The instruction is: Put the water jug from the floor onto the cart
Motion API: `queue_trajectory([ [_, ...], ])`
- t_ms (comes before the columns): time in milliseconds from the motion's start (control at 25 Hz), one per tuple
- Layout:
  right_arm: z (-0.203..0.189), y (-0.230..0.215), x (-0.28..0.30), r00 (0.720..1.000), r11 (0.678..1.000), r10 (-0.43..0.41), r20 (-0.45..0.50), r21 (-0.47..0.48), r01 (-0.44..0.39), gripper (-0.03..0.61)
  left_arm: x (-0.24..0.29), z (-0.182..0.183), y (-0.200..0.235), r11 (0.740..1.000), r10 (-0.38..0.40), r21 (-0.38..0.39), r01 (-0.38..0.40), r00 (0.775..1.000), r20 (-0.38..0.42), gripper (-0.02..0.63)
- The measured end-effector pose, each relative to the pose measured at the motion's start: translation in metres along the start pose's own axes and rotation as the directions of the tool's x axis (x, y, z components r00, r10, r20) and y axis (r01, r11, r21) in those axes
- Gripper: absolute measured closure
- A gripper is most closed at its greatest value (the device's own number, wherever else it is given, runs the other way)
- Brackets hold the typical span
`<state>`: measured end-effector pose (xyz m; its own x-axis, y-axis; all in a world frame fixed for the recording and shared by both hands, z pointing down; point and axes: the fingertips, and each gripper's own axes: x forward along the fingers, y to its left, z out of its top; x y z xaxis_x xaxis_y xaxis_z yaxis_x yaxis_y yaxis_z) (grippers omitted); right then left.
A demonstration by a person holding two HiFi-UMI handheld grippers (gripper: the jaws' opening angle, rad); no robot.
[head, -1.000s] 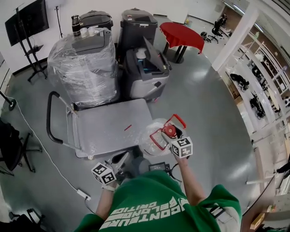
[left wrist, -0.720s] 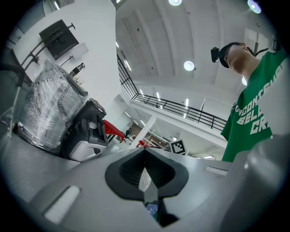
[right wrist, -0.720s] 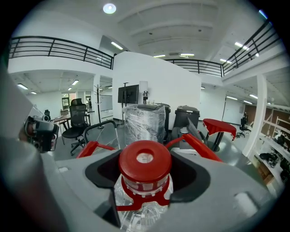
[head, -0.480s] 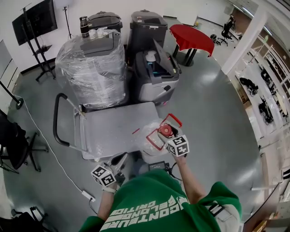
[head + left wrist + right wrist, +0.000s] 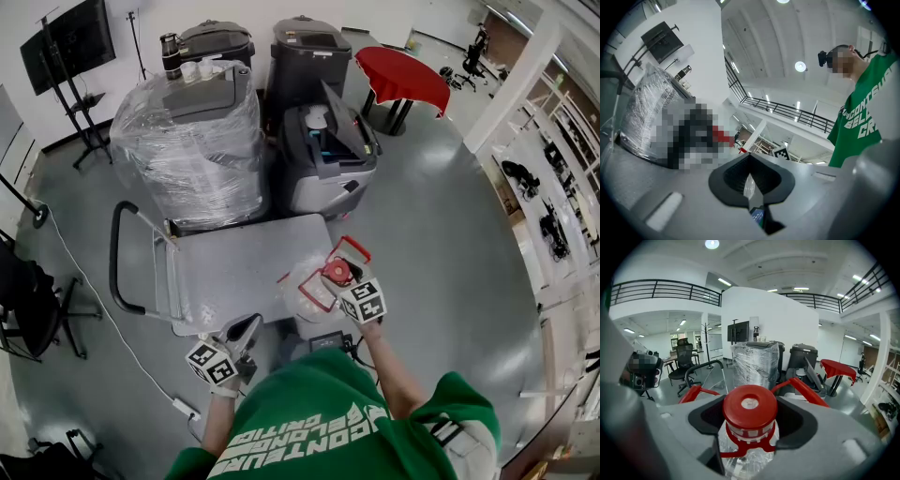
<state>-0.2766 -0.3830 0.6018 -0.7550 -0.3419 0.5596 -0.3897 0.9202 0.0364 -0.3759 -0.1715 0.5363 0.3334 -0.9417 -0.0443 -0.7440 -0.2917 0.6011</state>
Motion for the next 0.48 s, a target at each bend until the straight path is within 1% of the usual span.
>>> queue_trajectory([
  [200, 0.008, -0.010, 0.027, 1.000, 1.000, 0.013, -0.024, -0.028, -0.014, 0.281, 0.007, 0.011, 0.020, 1.000, 0.021, -0.004, -0.021, 1.000, 0.005, 0.600],
  [400, 0.006, -0.019, 0.050, 0.997, 0.998, 0.040, -0.062, -0.053, -0.044, 0.281, 0.011, 0.016, 0.032, 0.998, 0.063, -0.010, -0.063, 0.998, 0.018, 0.600],
  [480, 0.006, -0.021, 0.062, 0.995, 0.996, 0.056, -0.079, -0.064, -0.061, 0.281, 0.010, 0.020, 0.038, 0.996, 0.092, -0.019, -0.092, 0.995, 0.021, 0.600],
])
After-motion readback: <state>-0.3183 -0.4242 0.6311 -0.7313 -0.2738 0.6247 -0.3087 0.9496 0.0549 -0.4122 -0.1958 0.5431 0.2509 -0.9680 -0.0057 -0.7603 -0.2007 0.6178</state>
